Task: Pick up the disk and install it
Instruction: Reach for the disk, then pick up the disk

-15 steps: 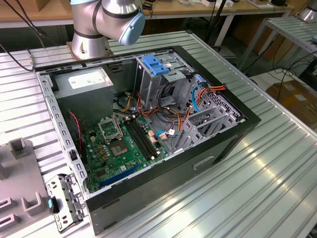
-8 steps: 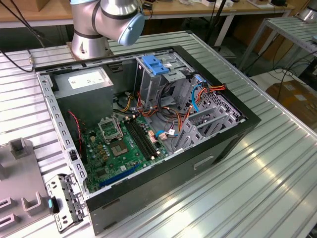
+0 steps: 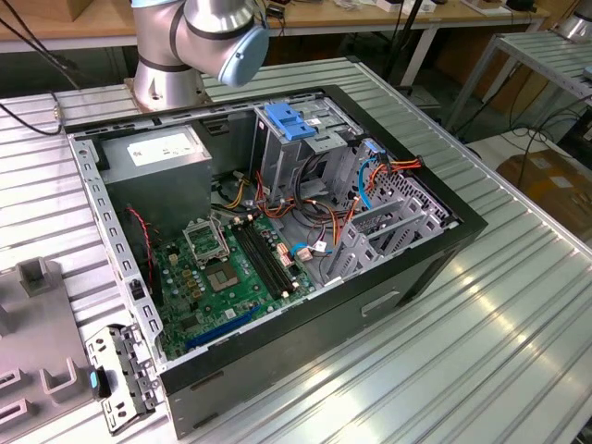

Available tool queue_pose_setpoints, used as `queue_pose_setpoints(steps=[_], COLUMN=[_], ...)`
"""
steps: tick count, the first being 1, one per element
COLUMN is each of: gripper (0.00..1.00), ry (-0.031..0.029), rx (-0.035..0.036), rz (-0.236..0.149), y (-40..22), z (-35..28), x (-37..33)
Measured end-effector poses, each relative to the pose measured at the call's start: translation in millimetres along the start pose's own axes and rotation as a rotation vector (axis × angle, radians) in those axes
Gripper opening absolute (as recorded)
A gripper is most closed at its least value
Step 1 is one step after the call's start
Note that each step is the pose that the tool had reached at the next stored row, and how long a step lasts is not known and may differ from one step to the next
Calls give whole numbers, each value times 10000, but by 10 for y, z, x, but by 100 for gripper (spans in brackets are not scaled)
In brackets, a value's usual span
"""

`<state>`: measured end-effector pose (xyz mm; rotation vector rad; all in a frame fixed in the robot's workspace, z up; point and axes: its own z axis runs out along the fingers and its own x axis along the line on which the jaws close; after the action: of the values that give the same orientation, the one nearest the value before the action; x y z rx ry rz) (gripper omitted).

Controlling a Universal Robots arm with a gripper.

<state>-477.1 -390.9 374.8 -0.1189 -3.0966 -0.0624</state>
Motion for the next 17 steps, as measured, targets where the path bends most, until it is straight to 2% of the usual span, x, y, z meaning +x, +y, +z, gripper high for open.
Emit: queue_pose_setpoints(steps=[17], gripper=[11], ry=[68], rx=[6], rz=[3], y=[-30], z=[79], x=[354])
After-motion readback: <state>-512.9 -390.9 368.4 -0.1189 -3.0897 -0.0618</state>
